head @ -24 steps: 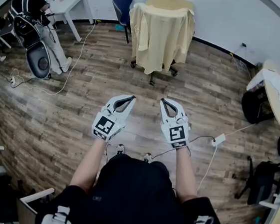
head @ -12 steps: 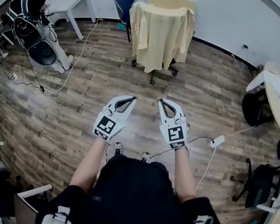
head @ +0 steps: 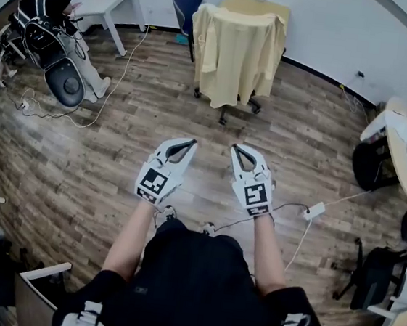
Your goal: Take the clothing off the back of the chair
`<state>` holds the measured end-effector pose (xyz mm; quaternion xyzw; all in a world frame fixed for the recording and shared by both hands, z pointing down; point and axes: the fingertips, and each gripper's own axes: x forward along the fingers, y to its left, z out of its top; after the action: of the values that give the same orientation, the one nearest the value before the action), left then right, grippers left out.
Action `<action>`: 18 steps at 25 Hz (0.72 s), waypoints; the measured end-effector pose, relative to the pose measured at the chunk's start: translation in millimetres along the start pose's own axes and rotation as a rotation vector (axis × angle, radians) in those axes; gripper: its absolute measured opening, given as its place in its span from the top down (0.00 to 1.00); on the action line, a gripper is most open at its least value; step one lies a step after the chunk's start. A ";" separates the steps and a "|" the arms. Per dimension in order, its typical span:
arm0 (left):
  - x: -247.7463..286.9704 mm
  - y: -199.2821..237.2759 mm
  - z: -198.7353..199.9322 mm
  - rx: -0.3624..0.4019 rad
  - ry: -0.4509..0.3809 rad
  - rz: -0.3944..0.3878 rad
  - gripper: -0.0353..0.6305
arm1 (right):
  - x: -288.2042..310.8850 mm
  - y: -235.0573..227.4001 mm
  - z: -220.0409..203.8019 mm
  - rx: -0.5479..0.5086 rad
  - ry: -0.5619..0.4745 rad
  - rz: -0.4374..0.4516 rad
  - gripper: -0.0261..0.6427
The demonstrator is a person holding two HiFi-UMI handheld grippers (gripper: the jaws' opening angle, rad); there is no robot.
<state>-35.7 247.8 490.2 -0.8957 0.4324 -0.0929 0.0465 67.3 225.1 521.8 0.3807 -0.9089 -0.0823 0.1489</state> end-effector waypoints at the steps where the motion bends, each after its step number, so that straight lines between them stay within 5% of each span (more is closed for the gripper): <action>1: -0.3 -0.4 -1.6 -0.011 0.006 0.003 0.95 | -0.3 -0.9 -0.4 -0.001 0.000 0.002 0.97; 18: 20.5 53.9 -8.5 -0.038 -0.012 0.022 0.95 | 41.0 -20.2 3.7 0.026 0.014 0.003 0.97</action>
<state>-66.3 198.2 492.3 -0.8921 0.4437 -0.0787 0.0330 52.3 181.8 521.4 0.3819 -0.9094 -0.0678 0.1504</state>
